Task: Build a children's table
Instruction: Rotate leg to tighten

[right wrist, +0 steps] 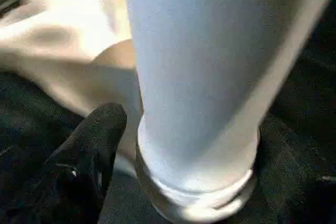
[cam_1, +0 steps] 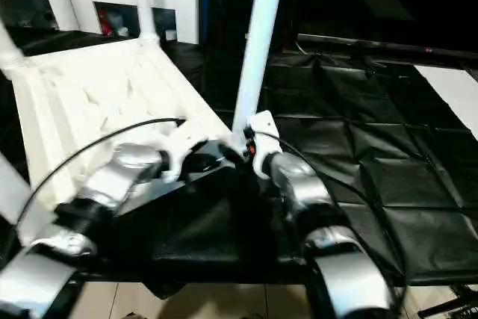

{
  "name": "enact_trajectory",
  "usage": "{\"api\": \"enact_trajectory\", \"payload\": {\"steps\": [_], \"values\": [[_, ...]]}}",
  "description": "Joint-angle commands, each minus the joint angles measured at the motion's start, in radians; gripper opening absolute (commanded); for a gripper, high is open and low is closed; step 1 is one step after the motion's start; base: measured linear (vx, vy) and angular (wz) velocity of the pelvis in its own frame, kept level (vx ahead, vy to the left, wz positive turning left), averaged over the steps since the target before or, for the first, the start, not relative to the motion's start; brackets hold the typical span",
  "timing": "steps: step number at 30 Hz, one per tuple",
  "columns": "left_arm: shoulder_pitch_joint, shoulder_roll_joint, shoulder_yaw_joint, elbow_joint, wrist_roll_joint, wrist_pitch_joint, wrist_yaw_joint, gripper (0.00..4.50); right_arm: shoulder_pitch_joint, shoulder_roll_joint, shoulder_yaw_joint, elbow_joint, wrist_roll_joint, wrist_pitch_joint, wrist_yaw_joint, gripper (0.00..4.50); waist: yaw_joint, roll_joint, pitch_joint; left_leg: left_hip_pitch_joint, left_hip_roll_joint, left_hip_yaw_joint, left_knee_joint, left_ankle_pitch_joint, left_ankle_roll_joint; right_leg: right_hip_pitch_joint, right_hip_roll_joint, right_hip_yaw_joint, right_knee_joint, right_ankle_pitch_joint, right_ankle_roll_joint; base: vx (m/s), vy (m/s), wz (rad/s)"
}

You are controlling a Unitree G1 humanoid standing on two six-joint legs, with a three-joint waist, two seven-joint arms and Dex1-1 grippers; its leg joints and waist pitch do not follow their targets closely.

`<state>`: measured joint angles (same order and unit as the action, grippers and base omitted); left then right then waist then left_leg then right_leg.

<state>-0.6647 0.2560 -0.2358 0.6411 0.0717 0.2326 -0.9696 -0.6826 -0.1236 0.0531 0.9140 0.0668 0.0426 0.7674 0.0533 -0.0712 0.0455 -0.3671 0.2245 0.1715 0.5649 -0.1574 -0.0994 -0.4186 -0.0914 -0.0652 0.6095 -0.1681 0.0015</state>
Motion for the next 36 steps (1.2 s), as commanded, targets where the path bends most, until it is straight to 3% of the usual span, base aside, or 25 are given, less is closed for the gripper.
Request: {"api": "enact_trajectory", "payload": {"steps": [1, 4, 9, 14, 24, 29, 32, 34, 36], "values": [[0.003, -0.024, -0.03, -0.048, -0.044, -0.051, -0.073, 0.0, 0.012, 0.021, 0.064, -0.021, -0.001, -0.006, 0.104, 3.78, 0.006, 0.008, -0.058, 0.006, 0.004, 0.009, -0.063, -0.326, 0.022, 0.047, -0.039, 0.034, -0.085, -0.315, -0.183, 0.0, 0.0, 0.0], [0.022, 0.009, -0.038, -0.079, -0.065, -0.059, -0.161, 0.0, 0.026, -0.011, 0.064, -0.051, 0.019, 0.009, 0.202, 3.78, 0.011, 0.011, -0.058, 0.011, 0.008, 0.01, -0.064, -0.315, 0.018, 0.046, -0.038, 0.036, -0.079, -0.276, -0.205, 0.0, 0.0, 0.0], [0.041, 0.051, -0.056, -0.096, -0.073, -0.076, -0.239, 0.0, 0.057, -0.062, 0.089, -0.107, 0.053, 0.062, 0.369, 3.78, 0.018, 0.011, -0.057, 0.01, 0.008, 0.011, -0.065, -0.312, 0.023, 0.049, -0.036, 0.036, -0.076, -0.258, -0.211, 0.0, 0.0, 0.0], [0.054, 0.072, -0.055, -0.112, -0.083, -0.076, -0.29, 0.0, 0.073, -0.086, 0.104, -0.124, 0.055, 0.095, 0.446, 3.44, 0.035, 0.013, -0.058, 0.012, 0.009, 0.013, -0.065, -0.294, 0.011, 0.049, -0.038, 0.036, -0.073, -0.254, -0.21, 0.0, 0.0, 0.0], [0.061, 0.088, -0.051, -0.12, -0.086, -0.071, -0.314, 0.0, 0.099, -0.1, 0.116, -0.168, 0.057, 0.134, 0.482, 2.71, 0.037, 0.012, -0.058, 0.011, 0.009, 0.012, -0.066, -0.3, 0.001, 0.048, -0.039, 0.036, -0.075, -0.281, -0.194, 0.0, 0.0, 0.0], [0.033, 0.031, -0.021, -0.069, -0.059, -0.053, -0.163, 0.0, 0.094, -0.052, 0.091, -0.136, 0.031, 0.126, 0.321, 2.68, 0.034, 0.011, -0.055, 0.013, 0.008, 0.011, -0.067, -0.318, -0.009, 0.044, -0.04, 0.037, -0.079, -0.31, -0.189, 0.0, 0.0, 0.0], [0.019, 0.009, -0.02, -0.05, -0.041, -0.043, -0.107, 0.0, 0.078, -0.022, 0.072, -0.094, 0.015, 0.127, 0.208, 2.67, 0.027, 0.009, -0.053, 0.014, 0.003, 0.006, -0.068, -0.363, -0.022, 0.041, -0.043, 0.035, -0.092, -0.429, -0.15, 0.0, 0.0, 0.0], [-0.002, -0.027, -0.014, -0.029, -0.025, -0.02, -0.032, 0.0, 0.048, 0.025, 0.038, -0.025, -0.003, 0.124, 0.023, 2.67, 0.017, 0.008, -0.049, 0.012, 0.001, 0.003, -0.069, -0.381, -0.032, 0.039, -0.043, 0.032, -0.096, -0.479, -0.133, 0.0, 0.0, 0.0], [-0.012, -0.042, -0.01, -0.02, -0.02, -0.012, -0.002, 0.0, 0.038, 0.04, 0.026, -0.003, -0.007, 0.119, -0.039, 2.66, 0.003, 0.007, -0.051, 0.012, -0.001, -0.001, -0.067, -0.393, -0.038, 0.038, -0.045, 0.028, -0.104, -0.535, -0.108, 0.0, 0.0, 0.0]]}}
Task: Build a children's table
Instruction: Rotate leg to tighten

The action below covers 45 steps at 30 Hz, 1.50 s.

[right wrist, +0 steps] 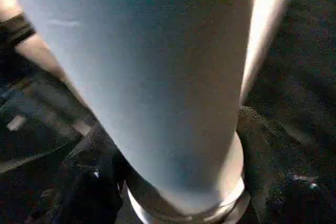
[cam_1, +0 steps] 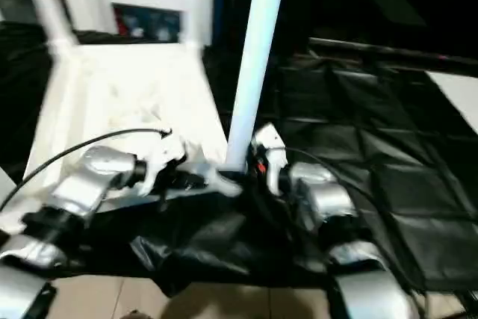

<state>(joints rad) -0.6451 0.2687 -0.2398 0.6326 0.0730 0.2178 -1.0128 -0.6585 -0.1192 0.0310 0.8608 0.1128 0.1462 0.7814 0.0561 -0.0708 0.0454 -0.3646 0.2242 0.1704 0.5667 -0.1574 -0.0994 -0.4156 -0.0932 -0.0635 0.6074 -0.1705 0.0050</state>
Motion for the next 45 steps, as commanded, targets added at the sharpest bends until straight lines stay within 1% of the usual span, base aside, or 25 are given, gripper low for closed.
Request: {"api": "enact_trajectory", "payload": {"steps": [1, 2, 4, 5, 7, 8, 11, 15, 17, 18, 19, 21, 22, 25, 26, 29, 30, 32, 33, 34, 36, 38, 41, 42, 45], "values": [[-0.053, -0.092, 0.004, 0.009, -0.01, 0.022, 0.119, 0.0, -0.008, 0.075, 0.019, 0.091, -0.048, 0.005, -0.176, 2.66, -0.002, 0.009, -0.05, 0.012, -0.002, 0.0, -0.068, -0.401, -0.035, 0.029, -0.042, 0.026, -0.106, -0.546, -0.107, 0.0, 0.0, 0.0], [-0.057, -0.099, 0.006, 0.012, -0.008, 0.025, 0.132, 0.0, -0.011, 0.082, 0.015, 0.097, -0.048, 0.002, -0.195, 2.66, -0.006, 0.008, -0.05, 0.013, -0.002, 0.001, -0.067, -0.406, -0.036, 0.026, -0.041, 0.026, -0.107, -0.551, -0.106, 0.0, 0.0, 0.0], [-0.073, -0.126, 0.011, 0.029, -0.001, 0.037, 0.187, 0.0, -0.028, 0.11, 0.001, 0.124, -0.054, -0.017, -0.281, 2.66, -0.007, 0.007, -0.052, 0.013, -0.002, -0.001, -0.066, -0.405, -0.035, 0.028, -0.042, 0.024, -0.107, -0.553, -0.102, 0.0, 0.0, 0.0], [-0.079, -0.139, 0.011, 0.035, 0.002, 0.04, 0.21, 0.0, -0.033, 0.122, 0.006, 0.134, -0.065, -0.038, -0.304, 2.66, -0.009, 0.01, -0.053, 0.009, -0.002, 0.0, -0.067, -0.4, -0.031, 0.028, -0.039, 0.024, -0.107, -0.527, -0.106, 0.0, 0.0, 0.0], [-0.08, -0.165, 0.006, 0.039, 0.012, 0.042, 0.238, 0.0, -0.042, 0.143, 0.048, 0.152, -0.106, -0.092, -0.295, 2.66, -0.008, 0.01, -0.054, 0.01, -0.001, 0.002, -0.066, -0.404, -0.022, 0.027, -0.039, 0.026, -0.106, -0.494, -0.114, 0.0, 0.0, 0.0], [-0.08, -0.166, 0.005, 0.039, 0.013, 0.042, 0.239, 0.0, -0.042, 0.144, 0.05, 0.153, -0.108, -0.094, -0.294, 3.2, -0.008, 0.009, -0.055, 0.006, -0.002, 0.003, -0.067, -0.393, -0.016, 0.031, -0.036, 0.026, -0.103, -0.47, -0.12, 0.0, 0.0, 0.0], [-0.068, -0.164, -0.005, 0.025, 0.013, 0.039, 0.216, 0.0, -0.049, 0.145, 0.06, 0.161, -0.108, -0.104, -0.264, 3.42, -0.007, 0.011, -0.056, 0.005, -0.001, 0.005, -0.068, -0.375, -0.009, 0.033, -0.035, 0.029, -0.096, -0.409, -0.143, 0.0, 0.0, 0.0], [-0.044, -0.119, -0.013, -0.004, -0.002, 0.005, 0.144, 0.0, -0.048, 0.112, 0.079, 0.141, -0.109, -0.153, -0.181, 3.77, -0.007, 0.012, -0.057, 0.002, 0.001, 0.006, -0.069, -0.371, 0.0, 0.038, -0.035, 0.029, -0.092, -0.366, -0.16, 0.0, 0.0, 0.0], [-0.027, -0.088, -0.017, -0.026, -0.021, -0.013, 0.075, 0.0, -0.037, 0.084, 0.088, 0.114, -0.094, -0.161, -0.082, 3.77, -0.008, 0.011, -0.057, -0.001, 0.001, 0.006, -0.07, -0.367, 0.008, 0.043, -0.035, 0.029, -0.09, -0.357, -0.164, 0.0, 0.0, 0.0], [-0.024, -0.083, -0.017, -0.03, -0.023, -0.015, 0.063, 0.0, -0.035, 0.08, 0.089, 0.111, -0.093, -0.163, -0.066, 3.77, -0.007, 0.013, -0.057, 0.002, 0.002, 0.007, -0.068, -0.366, 0.013, 0.04, -0.035, 0.031, -0.09, -0.35, -0.171, 0.0, 0.0, 0.0], [-0.008, -0.061, -0.024, -0.051, -0.033, -0.053, 0.005, 0.0, -0.027, 0.062, 0.089, 0.1, -0.094, -0.177, -0.01, 3.77, -0.007, 0.013, -0.057, 0.002, 0.003, 0.007, -0.068, -0.365, 0.015, 0.041, -0.037, 0.031, -0.09, -0.347, -0.175, 0.0, 0.0, 0.0], [0.012, -0.033, -0.027, -0.083, -0.057, -0.059, -0.069, 0.0, -0.015, 0.033, 0.083, 0.069, -0.076, -0.176, 0.076, 3.77, -0.005, 0.013, -0.059, 0.004, 0.005, 0.01, -0.067, -0.342, 0.022, 0.041, -0.035, 0.034, -0.085, -0.305, -0.193, 0.0, 0.0, 0.0], [0.012, -0.033, -0.027, -0.083, -0.057, -0.059, -0.069, 0.0, -0.015, 0.033, 0.083, 0.069, -0.076, -0.176, 0.076, 3.77, -0.003, 0.012, -0.059, 0.004, 0.005, 0.011, -0.067, -0.332, 0.024, 0.043, -0.035, 0.034, -0.083, -0.29, -0.197, 0.0, 0.0, 0.0], [0.023, -0.004, -0.032, -0.1, -0.06, -0.06, -0.114, 0.0, 0.002, 0.0, 0.084, 0.031, -0.053, -0.185, 0.159, 3.77, 0.003, 0.015, -0.06, 0.004, 0.007, 0.011, -0.068, -0.294, 0.024, 0.047, -0.034, 0.033, -0.074, -0.239, -0.213, 0.0, 0.0, 0.0], [0.025, 0.002, -0.033, -0.101, -0.06, -0.062, -0.124, 0.0, 0.005, -0.008, 0.087, 0.025, -0.05, -0.181, 0.177, 3.77, 0.003, 0.015, -0.059, 0.004, 0.007, 0.013, -0.067, -0.288, 0.025, 0.046, -0.033, 0.034, -0.071, -0.216, -0.224, 0.0, 0.0, 0.0], [0.044, 0.032, -0.039, -0.128, -0.085, -0.066, -0.194, 0.0, 0.033, -0.057, 0.114, -0.03, -0.028, -0.149, 0.298, 3.77, 0.01, 0.014, -0.06, 0.007, 0.008, 0.014, -0.065, -0.28, 0.036, 0.05, -0.033, 0.034, -0.071, -0.2, -0.228, 0.0, 0.0, 0.0], [0.056, 0.048, -0.043, -0.151, -0.106, -0.057, -0.243, 0.0, 0.047, -0.082, 0.13, -0.056, -0.021, -0.125, 0.36, 3.77, 0.01, 0.014, -0.059, 0.005, 0.008, 0.014, -0.066, -0.28, 0.04, 0.05, -0.032, 0.034, -0.069, -0.194, -0.231, 0.0, 0.0, 0.0], [0.067, 0.06, -0.046, -0.172, -0.119, -0.049, -0.281, 0.0, 0.057, -0.097, 0.132, -0.073, -0.023, -0.113, 0.405, 3.77, 0.015, 0.015, -0.059, 0.007, 0.009, 0.016, -0.065, -0.279, 0.041, 0.048, -0.033, 0.034, -0.069, -0.2, -0.233, 0.0, 0.0, 0.0], [0.067, 0.06, -0.046, -0.172, -0.119, -0.049, -0.281, 0.0, 0.057, -0.097, 0.132, -0.073, -0.023, -0.113, 0.405, 3.77, 0.02, 0.014, -0.058, 0.005, 0.01, 0.016, -0.066, -0.274, 0.038, 0.051, -0.033, 0.034, -0.068, -0.207, -0.23, 0.0, 0.0, 0.0], [0.072, 0.063, -0.046, -0.18, -0.123, -0.046, -0.294, 0.0, 0.061, -0.101, 0.131, -0.08, -0.024, -0.108, 0.419, 3.6, 0.023, 0.015, -0.058, 0.007, 0.011, 0.016, -0.067, -0.285, 0.031, 0.048, -0.035, 0.034, -0.069, -0.224, -0.227, 0.0, 0.0, 0.0], [0.084, 0.076, -0.054, -0.2, -0.132, -0.034, -0.335, 0.0, 0.072, -0.112, 0.132, -0.1, -0.012, -0.079, 0.457, 3.6, 0.028, 0.015, -0.057, 0.008, 0.011, 0.017, -0.067, -0.288, 0.027, 0.048, -0.034, 0.034, -0.071, -0.241, -0.22, 0.0, 0.0, 0.0], [0.087, 0.079, -0.056, -0.206, -0.132, -0.03, -0.342, 0.0, 0.076, -0.115, 0.134, -0.109, -0.008, -0.068, 0.469, 3.32, 0.031, 0.015, -0.058, 0.01, 0.011, 0.017, -0.067, -0.289, 0.023, 0.047, -0.034, 0.034, -0.071, -0.245, -0.218, 0.0, 0.0, 0.0], [0.092, 0.085, -0.06, -0.214, -0.133, -0.025, -0.348, 0.0, 0.086, -0.123, 0.143, -0.13, 0.003, -0.049, 0.482, 3.19, 0.032, 0.013, -0.057, 0.01, 0.01, 0.017, -0.067, -0.294, 0.015, 0.045, -0.034, 0.035, -0.072, -0.256, -0.213, 0.0, 0.0, 0.0], [0.095, 0.088, -0.061, -0.215, -0.129, -0.03, -0.34, 0.0, 0.094, -0.127, 0.15, -0.146, 0.012, -0.031, 0.491, 3.19, 0.032, 0.01, -0.057, 0.008, 0.01, 0.017, -0.067, -0.292, 0.016, 0.046, -0.035, 0.035, -0.072, -0.261, -0.209, 0.0, 0.0, 0.0], [0.097, 0.085, -0.056, -0.212, -0.113, -0.033, -0.315, 0.0, 0.102, -0.122, 0.144, -0.161, 0.008, -0.01, 0.5, 2.84, 0.032, 0.009, -0.058, 0.007, 0.009, 0.016, -0.067, -0.277, 0.016, 0.047, -0.035, 0.035, -0.071, -0.256, -0.203, 0.0, 0.0, 0.0]]}}
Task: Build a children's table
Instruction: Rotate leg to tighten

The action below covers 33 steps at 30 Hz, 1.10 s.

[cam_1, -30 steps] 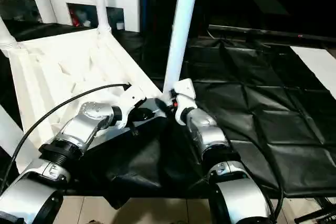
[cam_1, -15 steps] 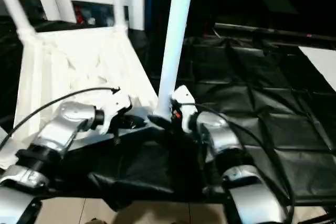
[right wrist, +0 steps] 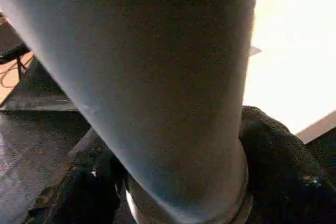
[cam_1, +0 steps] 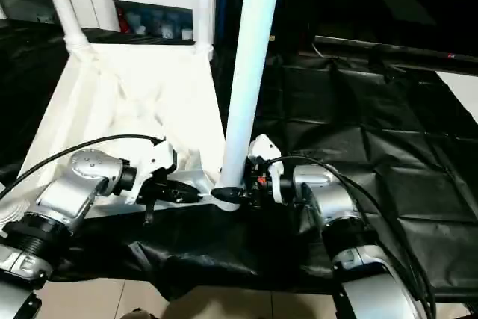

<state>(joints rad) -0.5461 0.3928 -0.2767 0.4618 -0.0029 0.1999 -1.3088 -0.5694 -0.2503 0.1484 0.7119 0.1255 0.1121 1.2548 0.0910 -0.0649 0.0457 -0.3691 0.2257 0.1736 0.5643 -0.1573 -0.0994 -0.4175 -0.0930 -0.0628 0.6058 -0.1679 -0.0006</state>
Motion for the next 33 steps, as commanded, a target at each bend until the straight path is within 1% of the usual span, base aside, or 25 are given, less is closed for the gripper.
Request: {"api": "enact_trajectory", "payload": {"steps": [1, 3, 4, 5, 6, 7, 8, 9, 10, 11, 12, 14, 15, 16, 17, 19, 20, 21, 22, 23, 25, 28, 29, 31, 33], "values": [[-0.003, -0.044, -0.014, -0.037, -0.029, -0.018, 0.001, 0.0, 0.014, 0.013, 0.022, -0.011, -0.004, 0.029, 0.017, 2.81, -0.003, 0.002, -0.059, 0.012, 0.007, 0.013, -0.064, -0.275, 0.016, 0.048, -0.036, 0.034, -0.069, -0.26, -0.197, 0.0, 0.0, 0.0], [-0.003, -0.047, -0.012, -0.034, -0.025, -0.018, 0.012, 0.0, 0.013, 0.016, 0.019, -0.009, -0.003, 0.029, 0.011, 2.71, -0.003, 0.003, -0.058, 0.012, 0.007, 0.012, -0.064, -0.281, 0.015, 0.047, -0.036, 0.034, -0.071, -0.271, -0.195, 0.0, 0.0, 0.0], [-0.01, -0.059, -0.002, -0.016, -0.011, -0.018, 0.059, 0.0, 0.008, 0.028, 0.009, 0.005, -0.004, 0.023, -0.027, 2.71, -0.003, 0.001, -0.058, 0.013, 0.007, 0.013, -0.064, -0.285, 0.014, 0.046, -0.037, 0.034, -0.072, -0.283, -0.191, 0.0, 0.0, 0.0], [-0.017, -0.069, 0.006, -0.001, -0.003, -0.013, 0.102, 0.0, 0.002, 0.039, 0.0, 0.021, -0.006, 0.02, -0.069, 2.7, -0.005, 0.0, -0.056, 0.014, 0.006, 0.012, -0.065, -0.294, 0.008, 0.043, -0.038, 0.035, -0.076, -0.306, -0.185, 0.0, 0.0, 0.0], [-0.023, -0.079, 0.012, 0.01, 0.002, -0.011, 0.135, 0.0, -0.004, 0.05, -0.006, 0.035, -0.01, 0.017, -0.107, 2.7, -0.006, -0.001, -0.055, 0.012, 0.006, 0.011, -0.065, -0.294, 0.006, 0.045, -0.039, 0.035, -0.076, -0.317, -0.18, 0.0, 0.0, 0.0], [-0.029, -0.09, 0.02, 0.021, 0.009, -0.005, 0.175, 0.0, -0.01, 0.064, -0.011, 0.054, -0.021, 0.011, -0.164, 2.69, -0.007, -0.004, -0.056, 0.01, 0.005, 0.01, -0.066, -0.29, 0.003, 0.047, -0.039, 0.034, -0.076, -0.326, -0.173, 0.0, 0.0, 0.0], [-0.035, -0.101, 0.025, 0.029, 0.016, 0.006, 0.212, 0.0, -0.019, 0.077, -0.018, 0.077, -0.033, 0.012, -0.226, 2.67, -0.01, -0.003, -0.055, 0.011, 0.003, 0.009, -0.067, -0.296, -0.003, 0.044, -0.039, 0.034, -0.08, -0.358, -0.16, 0.0, 0.0, 0.0], [-0.041, -0.112, 0.029, 0.036, 0.023, 0.012, 0.243, 0.0, -0.028, 0.092, -0.025, 0.102, -0.045, 0.01, -0.286, 2.67, -0.012, -0.004, -0.055, 0.01, 0.003, 0.009, -0.066, -0.3, -0.008, 0.044, -0.039, 0.034, -0.079, -0.369, -0.156, 0.0, 0.0, 0.0], [-0.047, -0.124, 0.032, 0.041, 0.033, 0.026, 0.279, 0.0, -0.04, 0.109, -0.034, 0.133, -0.057, 0.015, -0.355, 2.67, -0.018, -0.006, -0.055, 0.007, 0.001, 0.007, -0.068, -0.305, -0.016, 0.046, -0.039, 0.032, -0.081, -0.396, -0.143, 0.0, 0.0, 0.0], [-0.054, -0.139, 0.034, 0.047, 0.048, 0.062, 0.326, 0.0, -0.053, 0.13, -0.038, 0.166, -0.071, 0.017, -0.427, 2.67, -0.025, -0.004, -0.052, 0.006, 0.0, 0.004, -0.069, -0.322, -0.022, 0.044, -0.04, 0.03, -0.086, -0.436, -0.132, 0.0, 0.0, 0.0], [-0.059, -0.149, 0.035, 0.05, 0.057, 0.087, 0.356, 0.0, -0.061, 0.143, -0.04, 0.185, -0.079, 0.017, -0.47, 2.67, -0.034, -0.004, -0.053, 0.009, 0.0, 0.003, -0.067, -0.337, -0.028, 0.041, -0.042, 0.029, -0.089, -0.475, -0.121, 0.0, 0.0, 0.0], [-0.068, -0.175, 0.042, 0.06, 0.076, 0.119, 0.428, 0.0, -0.072, 0.176, -0.043, 0.213, -0.092, 0.023, -0.551, 2.66, -0.038, -0.004, -0.055, 0.01, 0.0, 0.003, -0.065, -0.334, -0.024, 0.039, -0.042, 0.031, -0.093, -0.472, -0.119, 0.0, 0.0, 0.0], [-0.078, -0.212, 0.061, 0.068, 0.08, 0.143, 0.5, 0.0, -0.092, 0.213, -0.058, 0.249, -0.096, 0.039, -0.65, 2.66, -0.042, -0.007, -0.053, 0.01, -0.002, 0.003, -0.065, -0.342, -0.018, 0.037, -0.039, 0.029, -0.095, -0.475, -0.118, 0.0, 0.0, 0.0], [-0.079, -0.217, 0.063, 0.069, 0.08, 0.146, 0.51, 0.0, -0.094, 0.218, -0.061, 0.254, -0.096, 0.041, -0.664, 2.66, -0.045, -0.006, -0.053, 0.01, -0.001, 0.004, -0.065, -0.34, -0.02, 0.036, -0.039, 0.03, -0.093, -0.473, -0.12, 0.0, 0.0, 0.0], [-0.08, -0.24, 0.062, 0.066, 0.084, 0.155, 0.533, 0.0, -0.107, 0.245, -0.067, 0.275, -0.1, 0.042, -0.727, 2.66, -0.049, -0.006, -0.054, 0.008, -0.002, 0.003, -0.065, -0.341, -0.02, 0.036, -0.039, 0.029, -0.095, -0.476, -0.116, 0.0, 0.0, 0.0], [-0.079, -0.248, 0.056, 0.064, 0.085, 0.15, 0.538, 0.0, -0.11, 0.254, -0.064, 0.28, -0.102, 0.031, -0.732, 2.66, -0.051, -0.007, -0.055, 0.006, -0.003, 0.002, -0.065, -0.342, -0.016, 0.038, -0.037, 0.027, -0.095, -0.471, -0.112, 0.0, 0.0, 0.0], [-0.076, -0.259, 0.048, 0.058, 0.081, 0.147, 0.535, 0.0, -0.114, 0.264, -0.06, 0.285, -0.106, 0.011, -0.731, 2.66, -0.051, -0.006, -0.055, 0.009, -0.003, 0.004, -0.063, -0.348, -0.009, 0.034, -0.037, 0.029, -0.097, -0.464, -0.111, 0.0, 0.0, 0.0], [-0.074, -0.262, 0.043, 0.052, 0.078, 0.146, 0.523, 0.0, -0.121, 0.265, -0.062, 0.293, -0.103, 0.001, -0.722, 3.01, -0.048, -0.013, -0.057, 0.008, -0.003, 0.005, -0.062, -0.339, -0.001, 0.036, -0.038, 0.029, -0.094, -0.448, -0.115, 0.0, 0.0, 0.0], [-0.074, -0.262, 0.043, 0.052, 0.078, 0.146, 0.523, 0.0, -0.121, 0.265, -0.062, 0.293, -0.103, 0.001, -0.722, 3.01, -0.048, -0.01, -0.057, 0.006, -0.002, 0.004, -0.063, -0.335, 0.002, 0.037, -0.038, 0.029, -0.093, -0.439, -0.118, 0.0, 0.0, 0.0], [-0.071, -0.256, 0.04, 0.046, 0.072, 0.131, 0.5, 0.0, -0.125, 0.253, -0.063, 0.291, -0.097, -0.003, -0.69, 3.01, -0.049, -0.01, -0.055, 0.004, -0.002, 0.005, -0.064, -0.338, 0.005, 0.037, -0.035, 0.028, -0.093, -0.435, -0.117, 0.0, 0.0, 0.0], [-0.07, -0.254, 0.039, 0.045, 0.071, 0.131, 0.497, 0.0, -0.127, 0.249, -0.061, 0.291, -0.098, -0.008, -0.685, 3.42, -0.049, -0.009, -0.056, 0.004, -0.002, 0.004, -0.065, -0.339, 0.005, 0.038, -0.036, 0.029, -0.093, -0.429, -0.119, 0.0, 0.0, 0.0], [-0.059, -0.224, 0.03, 0.033, 0.06, 0.095, 0.437, 0.0, -0.121, 0.211, -0.042, 0.271, -0.107, -0.058, -0.619, 3.47, -0.049, -0.006, -0.057, 0.005, -0.002, 0.004, -0.065, -0.347, 0.004, 0.038, -0.037, 0.029, -0.093, -0.427, -0.121, 0.0, 0.0, 0.0], [-0.05, -0.198, 0.021, 0.025, 0.052, 0.063, 0.378, 0.0, -0.109, 0.176, -0.034, 0.246, -0.099, -0.093, -0.533, 3.47, -0.047, -0.006, -0.058, 0.005, -0.001, 0.005, -0.063, -0.344, 0.015, 0.04, -0.037, 0.03, -0.093, -0.402, -0.128, 0.0, 0.0, 0.0], [-0.047, -0.189, 0.017, 0.022, 0.048, 0.044, 0.353, 0.0, -0.105, 0.164, -0.031, 0.239, -0.097, -0.107, -0.504, 3.47, -0.045, -0.006, -0.058, 0.005, 0.001, 0.007, -0.062, -0.337, 0.022, 0.038, -0.036, 0.031, -0.09, -0.374, -0.141, 0.0, 0.0, 0.0], [-0.044, -0.181, 0.015, 0.018, 0.043, 0.042, 0.331, 0.0, -0.1, 0.153, -0.03, 0.232, -0.097, -0.125, -0.481, 3.47, -0.043, -0.005, -0.059, 0.005, 0.002, 0.008, -0.063, -0.319, 0.023, 0.041, -0.036, 0.032, -0.084, -0.337, -0.161, 0.0, 0.0, 0.0]]}}
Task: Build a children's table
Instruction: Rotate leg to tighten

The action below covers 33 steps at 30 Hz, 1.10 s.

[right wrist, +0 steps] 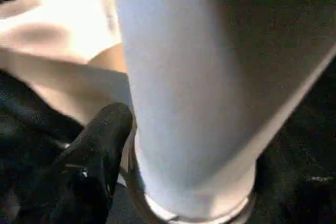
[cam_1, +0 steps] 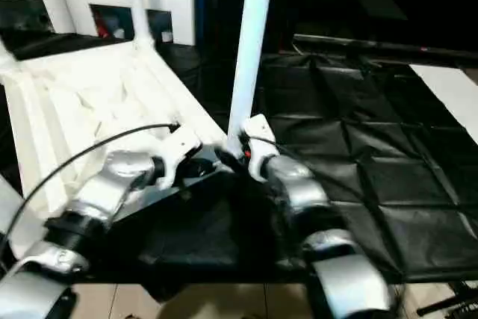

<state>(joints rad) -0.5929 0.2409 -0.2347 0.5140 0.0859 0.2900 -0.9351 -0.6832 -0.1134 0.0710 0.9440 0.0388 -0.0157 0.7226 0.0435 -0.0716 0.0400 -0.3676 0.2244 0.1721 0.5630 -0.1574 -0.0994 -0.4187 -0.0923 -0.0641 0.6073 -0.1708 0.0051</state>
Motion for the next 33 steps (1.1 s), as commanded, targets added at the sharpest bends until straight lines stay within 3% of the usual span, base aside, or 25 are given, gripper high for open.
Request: {"api": "enact_trajectory", "payload": {"steps": [1, 3, 7, 14, 15, 18, 20, 27, 31, 33], "values": [[0.012, -0.007, -0.034, -0.05, -0.063, -0.055, -0.105, 0.0, 0.026, -0.008, 0.051, -0.025, -0.002, -0.006, 0.115, 3.47, 0.006, 0.005, -0.053, 0.004, 0.004, 0.009, -0.062, -0.316, 0.022, 0.044, -0.037, 0.033, -0.084, -0.327, -0.17, 0.0, 0.0, 0.0], [0.03, 0.038, -0.053, -0.082, -0.089, -0.073, -0.217, 0.0, 0.051, -0.052, 0.056, -0.078, 0.024, 0.006, 0.251, 3.47, 0.011, 0.003, -0.054, 0.004, 0.006, 0.01, -0.061, -0.307, 0.033, 0.048, -0.034, 0.033, -0.08, -0.284, -0.185, 0.0, 0.0, 0.0], [0.031, 0.064, -0.062, -0.076, -0.088, -0.088, -0.258, 0.0, 0.066, -0.082, 0.07, -0.107, 0.047, 0.029, 0.353, 3.47, 0.018, 0.012, -0.054, 0.011, 0.007, 0.013, -0.062, -0.307, 0.036, 0.044, -0.031, 0.036, -0.075, -0.242, -0.213, 0.0, 0.0, 0.0], [0.024, 0.11, -0.065, -0.067, -0.115, -0.103, -0.366, 0.0, 0.105, -0.142, 0.098, -0.187, 0.081, 0.108, 0.535, 3.47, 0.035, 0.01, -0.054, 0.01, 0.009, 0.014, -0.062, -0.288, 0.033, 0.05, -0.032, 0.036, -0.07, -0.23, -0.215, 0.0, 0.0, 0.0], [0.025, 0.115, -0.068, -0.071, -0.118, -0.099, -0.379, 0.0, 0.11, -0.144, 0.101, -0.198, 0.085, 0.117, 0.547, 3.3, 0.04, 0.009, -0.055, 0.01, 0.009, 0.015, -0.061, -0.279, 0.028, 0.051, -0.033, 0.035, -0.068, -0.227, -0.214, 0.0, 0.0, 0.0], [0.025, 0.119, -0.07, -0.073, -0.12, -0.097, -0.392, 0.0, 0.116, -0.144, 0.105, -0.212, 0.088, 0.127, 0.555, 3.2, 0.045, 0.009, -0.055, 0.012, 0.01, 0.016, -0.061, -0.28, 0.02, 0.048, -0.035, 0.036, -0.069, -0.234, -0.215, 0.0, 0.0, 0.0], [0.025, 0.117, -0.07, -0.071, -0.122, -0.099, -0.392, 0.0, 0.118, -0.141, 0.106, -0.218, 0.09, 0.134, 0.556, 2.86, 0.045, 0.009, -0.054, 0.011, 0.009, 0.014, -0.062, -0.284, 0.013, 0.049, -0.035, 0.036, -0.07, -0.241, -0.212, 0.0, 0.0, 0.0], [0.025, 0.099, -0.06, -0.055, -0.114, -0.106, -0.343, 0.0, 0.123, -0.124, 0.088, -0.234, 0.106, 0.175, 0.527, 2.65, 0.046, 0.01, -0.055, 0.011, 0.008, 0.014, -0.062, -0.275, 0.011, 0.05, -0.034, 0.036, -0.068, -0.222, -0.212, 0.0, 0.0, 0.0], [0.016, 0.076, -0.041, -0.037, -0.102, -0.097, -0.274, 0.0, 0.114, -0.101, 0.071, -0.21, 0.101, 0.179, 0.457, 2.64, 0.044, 0.008, -0.053, 0.012, 0.007, 0.012, -0.064, -0.305, 0.001, 0.047, -0.037, 0.036, -0.075, -0.292, -0.192, 0.0, 0.0, 0.0], [0.004, 0.053, -0.029, -0.019, -0.081, -0.082, -0.195, 0.0, 0.091, -0.067, 0.05, -0.153, 0.071, 0.17, 0.317, 2.64, 0.037, 0.006, -0.05, 0.01, 0.005, 0.008, -0.066, -0.33, -0.014, 0.046, -0.04, 0.035, -0.083, -0.368, -0.166, 0.0, 0.0, 0.0]]}}
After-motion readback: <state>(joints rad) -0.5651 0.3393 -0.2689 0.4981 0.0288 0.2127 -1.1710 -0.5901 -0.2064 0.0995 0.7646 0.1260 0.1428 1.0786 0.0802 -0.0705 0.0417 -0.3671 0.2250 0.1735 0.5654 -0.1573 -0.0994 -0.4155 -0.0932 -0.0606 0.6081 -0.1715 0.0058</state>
